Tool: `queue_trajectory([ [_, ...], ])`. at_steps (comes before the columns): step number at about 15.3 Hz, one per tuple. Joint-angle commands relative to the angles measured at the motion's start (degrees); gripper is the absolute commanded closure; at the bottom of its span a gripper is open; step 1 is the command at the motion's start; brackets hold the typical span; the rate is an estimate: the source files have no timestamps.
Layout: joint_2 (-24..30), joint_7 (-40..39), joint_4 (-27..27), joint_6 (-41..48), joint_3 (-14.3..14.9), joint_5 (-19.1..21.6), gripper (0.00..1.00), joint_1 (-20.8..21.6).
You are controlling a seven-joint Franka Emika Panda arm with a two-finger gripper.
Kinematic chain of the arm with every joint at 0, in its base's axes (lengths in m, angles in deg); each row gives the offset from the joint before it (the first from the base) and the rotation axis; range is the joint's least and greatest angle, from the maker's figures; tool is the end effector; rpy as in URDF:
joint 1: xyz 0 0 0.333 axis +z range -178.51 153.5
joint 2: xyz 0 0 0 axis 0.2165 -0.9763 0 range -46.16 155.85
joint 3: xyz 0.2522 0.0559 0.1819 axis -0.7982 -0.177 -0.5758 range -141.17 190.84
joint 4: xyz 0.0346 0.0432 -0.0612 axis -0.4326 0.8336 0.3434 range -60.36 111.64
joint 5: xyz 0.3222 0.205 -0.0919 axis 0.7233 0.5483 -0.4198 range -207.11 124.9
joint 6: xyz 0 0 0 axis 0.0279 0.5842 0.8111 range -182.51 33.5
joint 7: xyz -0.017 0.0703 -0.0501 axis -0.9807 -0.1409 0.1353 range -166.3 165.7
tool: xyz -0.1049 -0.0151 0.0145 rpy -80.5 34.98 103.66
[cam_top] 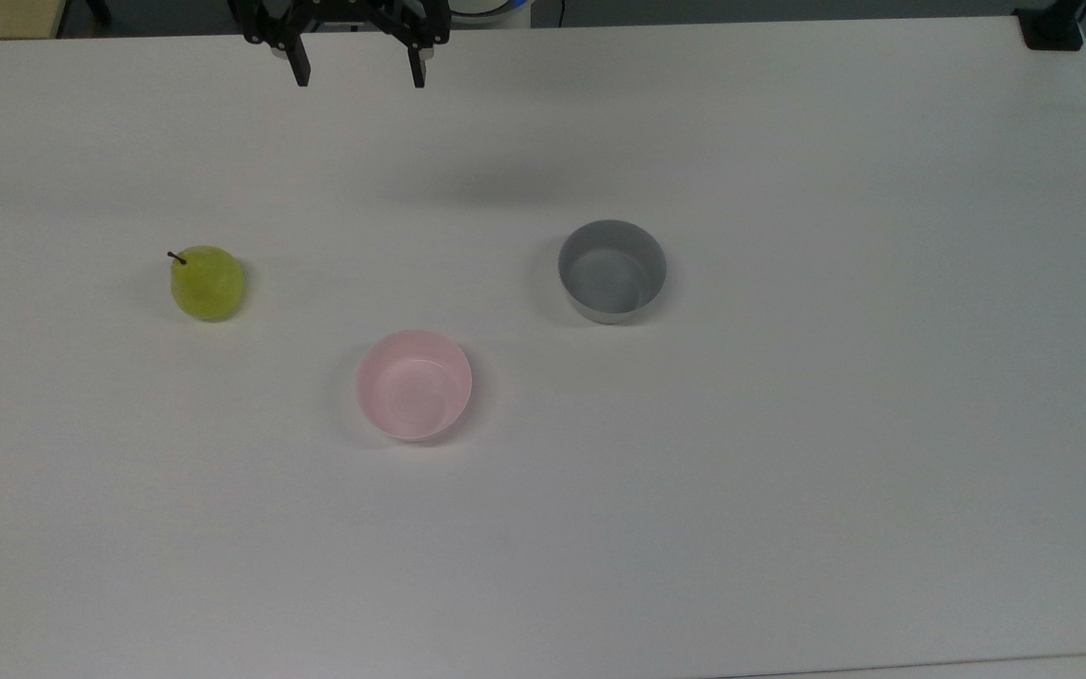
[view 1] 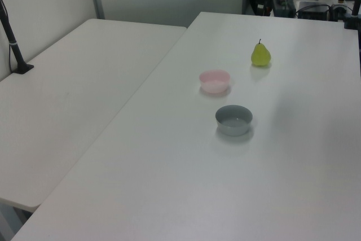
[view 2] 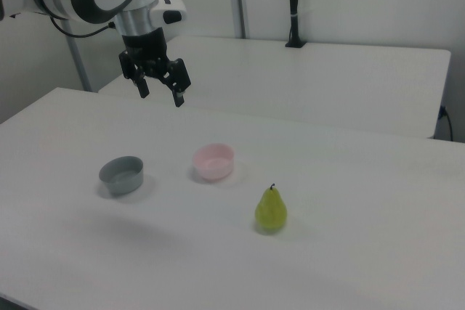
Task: Place the pear in the bowl
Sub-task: 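Move the open gripper over the yellow-green pear and lower it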
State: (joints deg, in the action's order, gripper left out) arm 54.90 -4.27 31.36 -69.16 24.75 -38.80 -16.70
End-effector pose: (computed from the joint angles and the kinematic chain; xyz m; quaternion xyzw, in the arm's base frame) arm 0.5699 -0.0375 0.5961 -0.9984 0.0043 -0.0535 0.0161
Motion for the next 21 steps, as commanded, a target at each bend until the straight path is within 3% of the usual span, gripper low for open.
queue_trajectory([
  [1,1.1,0.0,1.0,0.8,0.4,0.6,0.0,0.8],
  [11,1.2,-1.4,1.0,0.8,0.8,0.5,0.0,0.3],
  [18,1.3,-19.5,1.0,1.2,1.2,-0.3,0.0,-2.4],
  [20,1.3,-21.0,1.0,1.3,0.8,-2.4,0.0,-3.5],
  [21,0.9,-21.0,1.0,1.3,0.7,-5.3,0.0,-3.5],
])
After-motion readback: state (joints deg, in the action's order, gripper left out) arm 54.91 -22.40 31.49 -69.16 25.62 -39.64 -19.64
